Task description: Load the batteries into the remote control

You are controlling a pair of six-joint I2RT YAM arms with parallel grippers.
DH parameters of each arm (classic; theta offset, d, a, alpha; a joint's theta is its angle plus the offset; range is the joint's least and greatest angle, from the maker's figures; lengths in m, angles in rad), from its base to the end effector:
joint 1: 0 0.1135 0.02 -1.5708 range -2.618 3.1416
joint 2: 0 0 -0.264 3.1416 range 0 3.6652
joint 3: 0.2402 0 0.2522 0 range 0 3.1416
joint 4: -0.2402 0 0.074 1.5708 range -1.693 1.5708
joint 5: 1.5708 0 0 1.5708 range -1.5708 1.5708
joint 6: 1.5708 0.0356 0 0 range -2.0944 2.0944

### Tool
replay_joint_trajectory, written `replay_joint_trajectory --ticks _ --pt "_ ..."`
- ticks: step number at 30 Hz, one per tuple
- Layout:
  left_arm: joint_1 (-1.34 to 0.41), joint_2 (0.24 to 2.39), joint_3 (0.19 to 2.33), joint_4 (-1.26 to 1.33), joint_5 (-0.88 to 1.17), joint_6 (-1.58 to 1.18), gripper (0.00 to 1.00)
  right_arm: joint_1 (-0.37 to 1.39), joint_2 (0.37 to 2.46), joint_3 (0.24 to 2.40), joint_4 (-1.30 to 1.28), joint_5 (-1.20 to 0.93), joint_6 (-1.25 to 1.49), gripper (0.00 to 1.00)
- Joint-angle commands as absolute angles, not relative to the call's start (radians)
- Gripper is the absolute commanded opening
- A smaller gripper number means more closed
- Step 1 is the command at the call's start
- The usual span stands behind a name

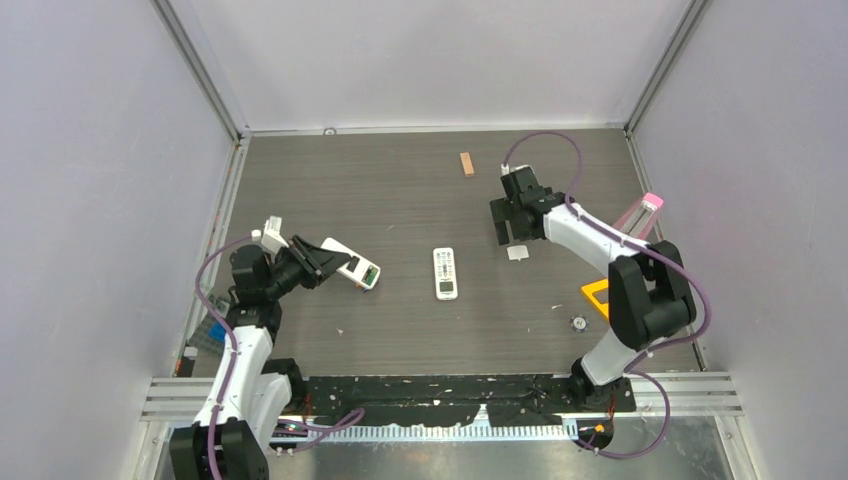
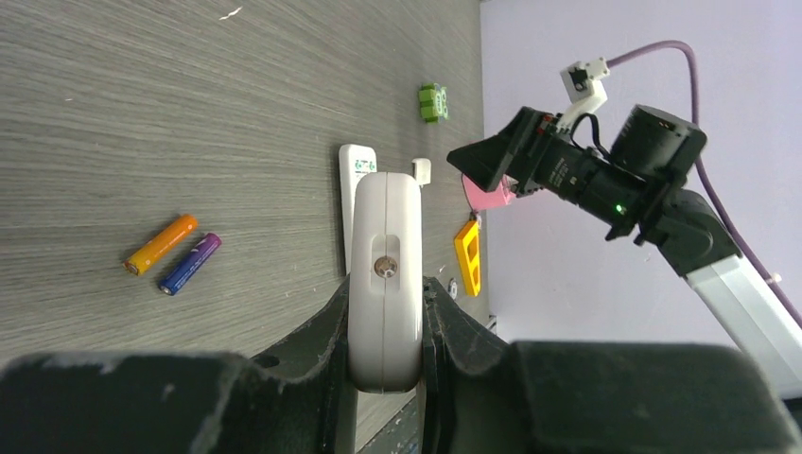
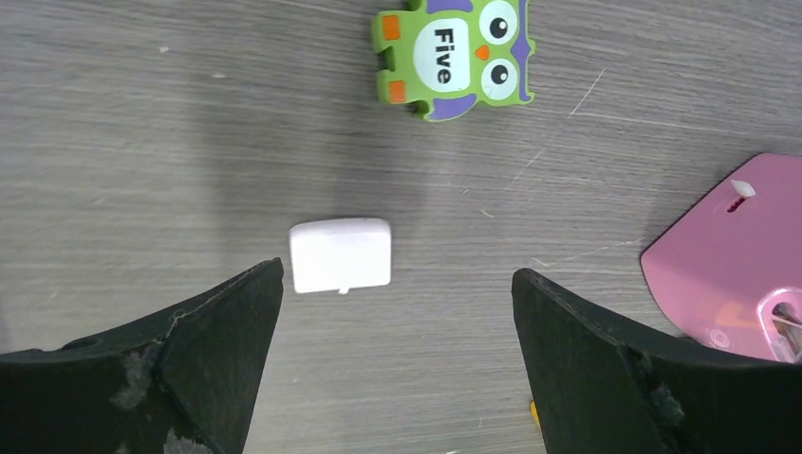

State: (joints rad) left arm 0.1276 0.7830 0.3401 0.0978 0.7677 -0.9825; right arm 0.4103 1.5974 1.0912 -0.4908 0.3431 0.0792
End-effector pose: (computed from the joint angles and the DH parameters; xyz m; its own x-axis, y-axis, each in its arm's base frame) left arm 0.1754 -0.0024 0.2153 -0.6493 -0.6868 -0.3268 0.0298 0.4064 -0.9132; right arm 0.3062 0.1201 0.2208 -0.7842 -0.2599 -0.5635 -0.1466 0.9600 -0.2387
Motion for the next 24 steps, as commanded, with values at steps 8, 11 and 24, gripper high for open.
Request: replay_joint_trajectory --ticks 8,11,24 --pt "0.136 0.774 0.377 0.094 0.764 -0.957 0.0 0.364 1.761 1.205 -0.556 0.326 0.134 0.97" --pt "0.136 0.775 0.377 0.095 0.762 -0.957 0.0 0.355 1.792 1.202 -0.564 0.32 0.161 0.9" --pt "0.137 0.77 0.368 0.091 0.764 -0.952 0.0 0.275 1.817 1.13 -0.526 0.152 0.245 0.66"
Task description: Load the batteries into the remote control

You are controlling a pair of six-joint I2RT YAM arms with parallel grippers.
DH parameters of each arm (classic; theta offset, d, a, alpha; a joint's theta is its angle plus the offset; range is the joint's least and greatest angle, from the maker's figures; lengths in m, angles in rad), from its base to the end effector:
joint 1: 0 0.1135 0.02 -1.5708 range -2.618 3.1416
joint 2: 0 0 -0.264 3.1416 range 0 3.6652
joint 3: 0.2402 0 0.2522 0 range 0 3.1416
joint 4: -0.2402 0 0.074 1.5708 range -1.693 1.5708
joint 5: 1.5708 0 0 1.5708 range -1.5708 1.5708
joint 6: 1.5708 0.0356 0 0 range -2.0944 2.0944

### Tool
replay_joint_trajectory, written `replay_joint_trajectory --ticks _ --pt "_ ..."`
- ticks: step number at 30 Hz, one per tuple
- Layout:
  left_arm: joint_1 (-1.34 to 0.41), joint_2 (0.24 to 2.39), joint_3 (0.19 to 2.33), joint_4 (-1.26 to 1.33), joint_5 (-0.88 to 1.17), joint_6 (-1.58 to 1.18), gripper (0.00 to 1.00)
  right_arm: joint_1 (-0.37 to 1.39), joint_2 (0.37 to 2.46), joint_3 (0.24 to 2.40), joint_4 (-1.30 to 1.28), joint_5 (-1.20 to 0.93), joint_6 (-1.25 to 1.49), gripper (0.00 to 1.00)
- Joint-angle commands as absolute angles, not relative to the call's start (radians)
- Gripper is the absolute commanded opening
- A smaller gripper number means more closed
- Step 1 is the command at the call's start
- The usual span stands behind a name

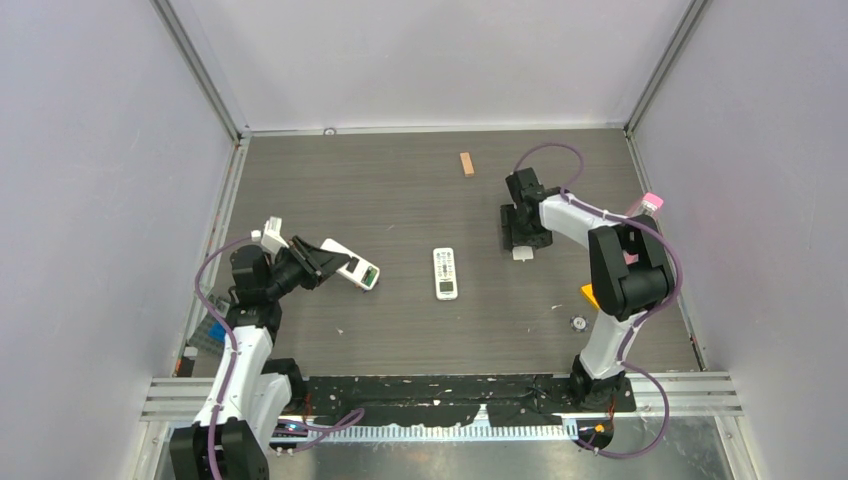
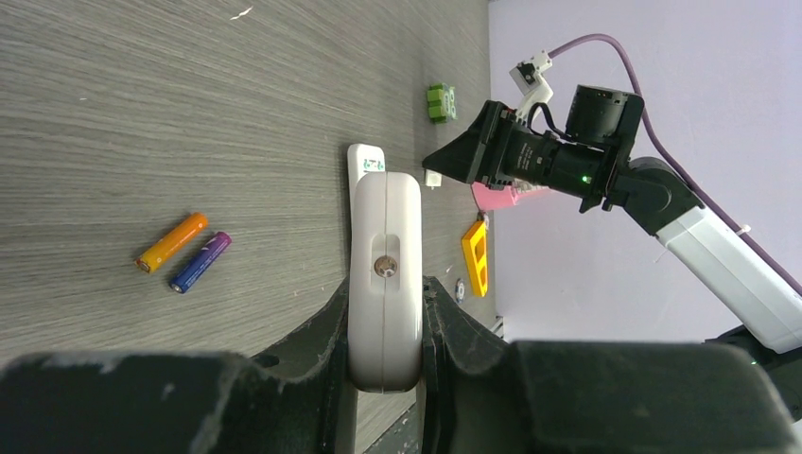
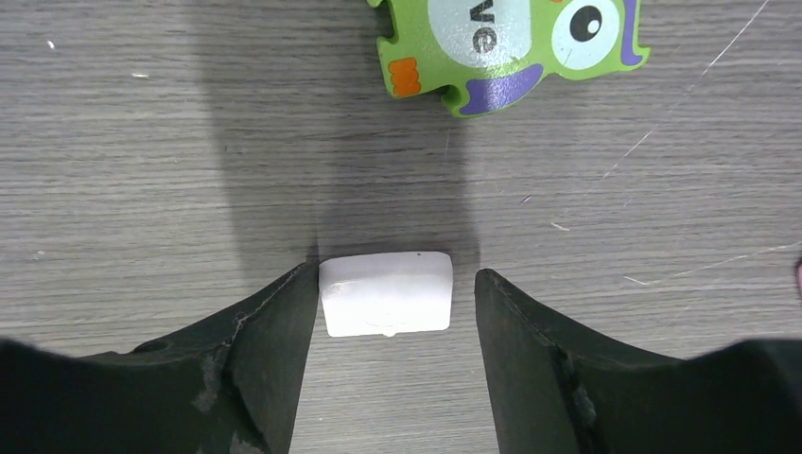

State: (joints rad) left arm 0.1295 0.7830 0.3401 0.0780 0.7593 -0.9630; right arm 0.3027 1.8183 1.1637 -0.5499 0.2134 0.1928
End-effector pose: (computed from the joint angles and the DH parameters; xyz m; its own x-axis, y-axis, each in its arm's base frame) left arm 0.1749 -0.0019 0.2133 -0.6487 -0.6849 -0.3318 0.0202 0.4203 -0.9071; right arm 0.3406 0.0985 0.1663 -0.9166 -0.0901 -0.3894 -0.0441 0.9911 -0.1254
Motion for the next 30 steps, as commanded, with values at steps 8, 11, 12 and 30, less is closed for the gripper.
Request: replay_joint_trajectory --ticks 8,11,12,30 --pt "0.138 0.762 0.363 0.087 0.766 -0.953 0.0 0.219 1.755 1.03 -0.468 0.119 0.312 0.67" --pt "0.139 0.757 0.363 0.084 0.766 -0.952 0.0 0.215 1.746 1.02 -0.463 0.101 0.321 0.65" --pt "0.14 0.755 0.363 0.083 0.765 -0.953 0.0 0.215 1.742 1.019 -0.463 0.097 0.33 0.6" --pt "0.141 0.69 0.351 0.061 0.744 -0.94 0.0 0.542 1.409 0.846 -0.543 0.407 1.224 0.29"
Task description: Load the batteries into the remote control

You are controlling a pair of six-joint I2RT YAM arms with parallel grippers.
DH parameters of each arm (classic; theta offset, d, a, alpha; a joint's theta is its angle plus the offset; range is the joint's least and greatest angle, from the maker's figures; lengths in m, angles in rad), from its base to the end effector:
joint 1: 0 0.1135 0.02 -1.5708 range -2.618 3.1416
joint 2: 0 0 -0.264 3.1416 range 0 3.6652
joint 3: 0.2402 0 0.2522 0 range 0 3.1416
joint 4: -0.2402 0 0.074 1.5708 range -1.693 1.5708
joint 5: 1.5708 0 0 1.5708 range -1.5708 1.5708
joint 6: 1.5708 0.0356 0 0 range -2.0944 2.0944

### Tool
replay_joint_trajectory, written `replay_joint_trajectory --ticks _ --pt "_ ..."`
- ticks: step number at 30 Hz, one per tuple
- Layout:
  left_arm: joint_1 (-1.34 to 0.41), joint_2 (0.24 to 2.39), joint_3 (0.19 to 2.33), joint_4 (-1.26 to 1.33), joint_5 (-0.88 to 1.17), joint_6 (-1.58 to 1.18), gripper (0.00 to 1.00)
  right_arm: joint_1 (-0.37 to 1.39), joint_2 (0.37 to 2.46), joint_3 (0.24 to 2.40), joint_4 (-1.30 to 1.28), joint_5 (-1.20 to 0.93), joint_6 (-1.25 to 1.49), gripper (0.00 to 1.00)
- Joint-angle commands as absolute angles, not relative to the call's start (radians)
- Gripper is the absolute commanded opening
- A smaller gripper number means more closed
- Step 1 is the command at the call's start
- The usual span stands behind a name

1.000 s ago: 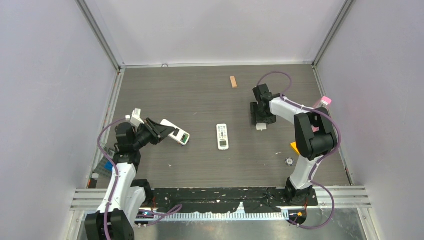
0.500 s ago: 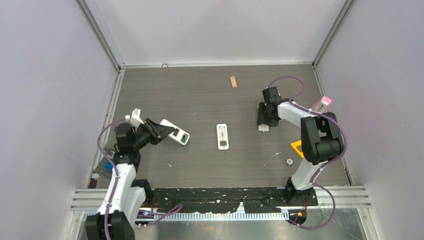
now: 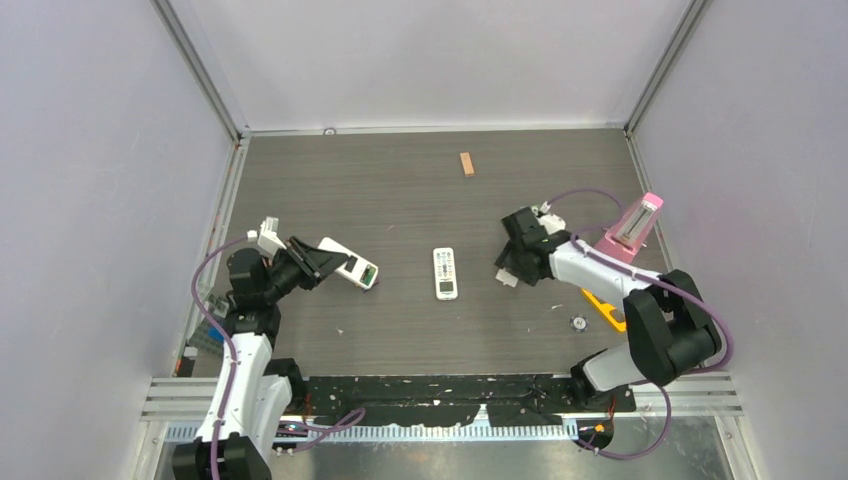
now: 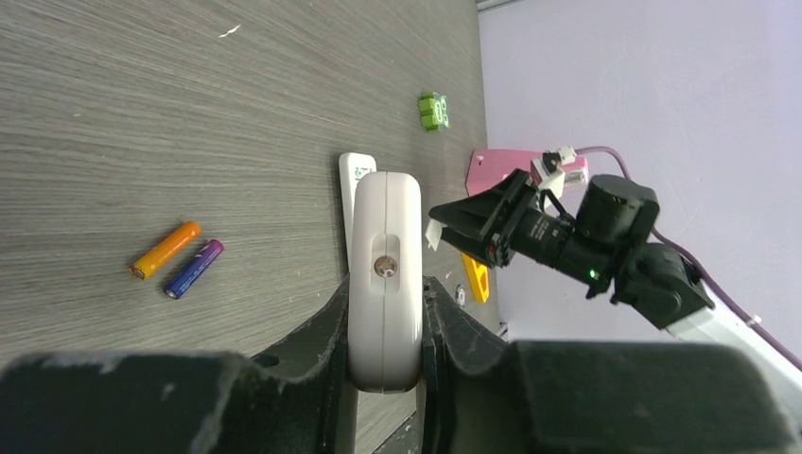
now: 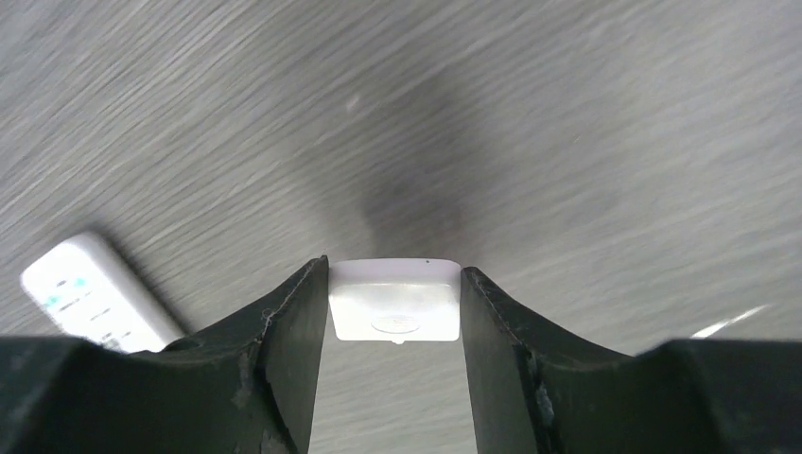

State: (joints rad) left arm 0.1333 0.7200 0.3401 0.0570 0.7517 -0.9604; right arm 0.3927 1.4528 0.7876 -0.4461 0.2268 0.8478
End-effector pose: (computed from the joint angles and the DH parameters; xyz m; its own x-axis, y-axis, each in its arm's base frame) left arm 0.1679 -0.0020 0.2207 -0.6267 -0.6880 -0.3660 0.0545 0.4298 -0.9013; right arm 0.2496 0.0947 0.1743 -0.7584 0.4767 -0.4446 0.4352 0.8780 0.1992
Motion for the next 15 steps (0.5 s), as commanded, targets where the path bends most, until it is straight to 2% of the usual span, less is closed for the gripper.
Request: replay_joint_trajectory --ticks 1,6,10,15 --pt "0.14 0.685 0.351 0.052 0.741 -0.933 0.0 0.594 1.417 0.864 -0.613 0.44 1.341 0.29" --pt "0.141 0.668 0.357 0.01 0.73 -0.902 0.0 0.703 1.515 1.015 -0.888 0.459 1.684 0.26" --pt "0.14 0.661 0.36 0.003 0.73 -0.89 0.0 0.745 1.576 1.03 -0.934 0.422 1.855 0.21" --pt "0.14 0.659 0.359 0.002 0.733 -0.884 0.0 0.774 1.642 1.019 -0.936 0.377 1.961 0.22"
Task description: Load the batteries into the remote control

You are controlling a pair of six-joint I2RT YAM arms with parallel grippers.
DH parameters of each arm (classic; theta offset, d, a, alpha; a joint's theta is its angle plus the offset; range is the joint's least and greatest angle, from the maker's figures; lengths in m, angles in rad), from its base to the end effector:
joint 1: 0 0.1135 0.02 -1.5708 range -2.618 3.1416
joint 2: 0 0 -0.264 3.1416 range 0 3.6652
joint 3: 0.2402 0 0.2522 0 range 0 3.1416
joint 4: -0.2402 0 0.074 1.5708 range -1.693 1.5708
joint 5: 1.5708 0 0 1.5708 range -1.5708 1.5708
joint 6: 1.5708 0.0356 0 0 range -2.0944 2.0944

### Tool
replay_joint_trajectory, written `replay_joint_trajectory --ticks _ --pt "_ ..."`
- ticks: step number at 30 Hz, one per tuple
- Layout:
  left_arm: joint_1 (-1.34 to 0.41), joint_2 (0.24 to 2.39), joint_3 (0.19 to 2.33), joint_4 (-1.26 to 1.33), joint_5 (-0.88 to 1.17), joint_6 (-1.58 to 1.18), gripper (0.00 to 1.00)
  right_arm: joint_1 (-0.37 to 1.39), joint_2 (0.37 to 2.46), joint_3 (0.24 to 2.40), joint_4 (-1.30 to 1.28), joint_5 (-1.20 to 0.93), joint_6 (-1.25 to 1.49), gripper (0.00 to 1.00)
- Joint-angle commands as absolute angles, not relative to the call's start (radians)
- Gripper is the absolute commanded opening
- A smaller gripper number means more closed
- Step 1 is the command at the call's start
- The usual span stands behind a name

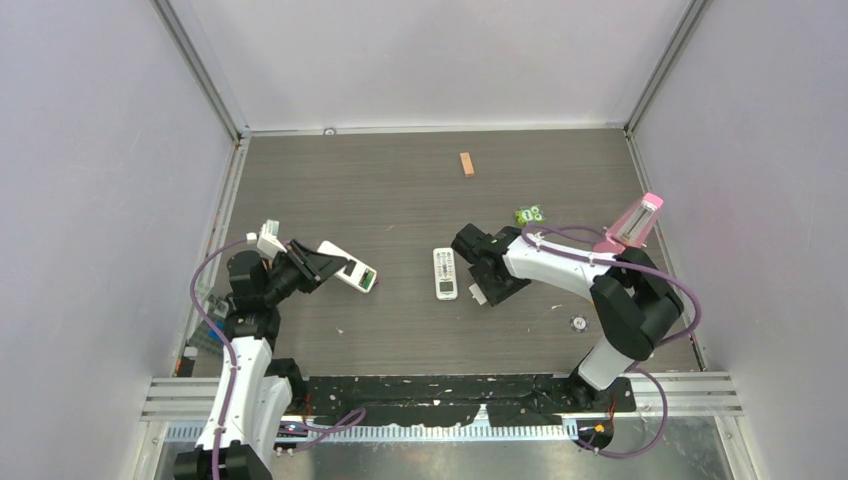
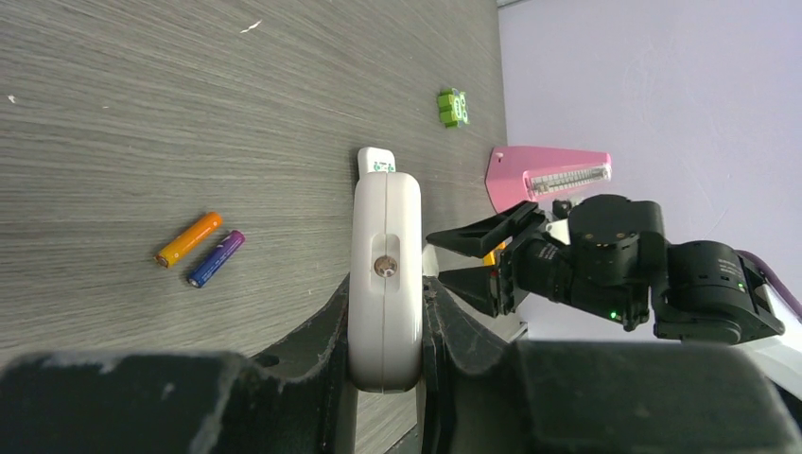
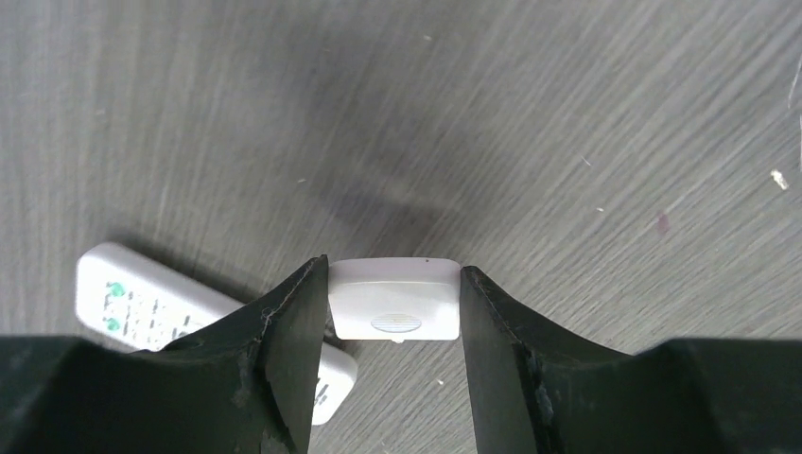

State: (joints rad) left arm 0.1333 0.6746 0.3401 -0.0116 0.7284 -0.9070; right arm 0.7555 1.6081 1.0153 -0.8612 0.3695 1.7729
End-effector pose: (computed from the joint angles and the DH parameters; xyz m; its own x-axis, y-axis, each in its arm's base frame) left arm 0.1612 -0.0023 0.2205 -0.6179 -0.6759 -0.4017 0.0565 0.4715 -0.8801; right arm 0.2119 0.1820 0.1838 -0.4512 0.8300 -0.3280 0.8305 0.5251 0.1862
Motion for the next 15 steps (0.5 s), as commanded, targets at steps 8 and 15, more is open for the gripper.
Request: replay_joint_trajectory --ticks 8,15 --pt "0.141 0.664 0.363 -0.026 0.729 -0.875 0.0 0.796 1.664 1.066 -0.963 0.4 1.952 0.84" --pt "0.14 0.659 0.376 -0.051 0.723 -0.86 0.0 0.796 1.508 1.094 -0.951 0.611 1.657 0.96"
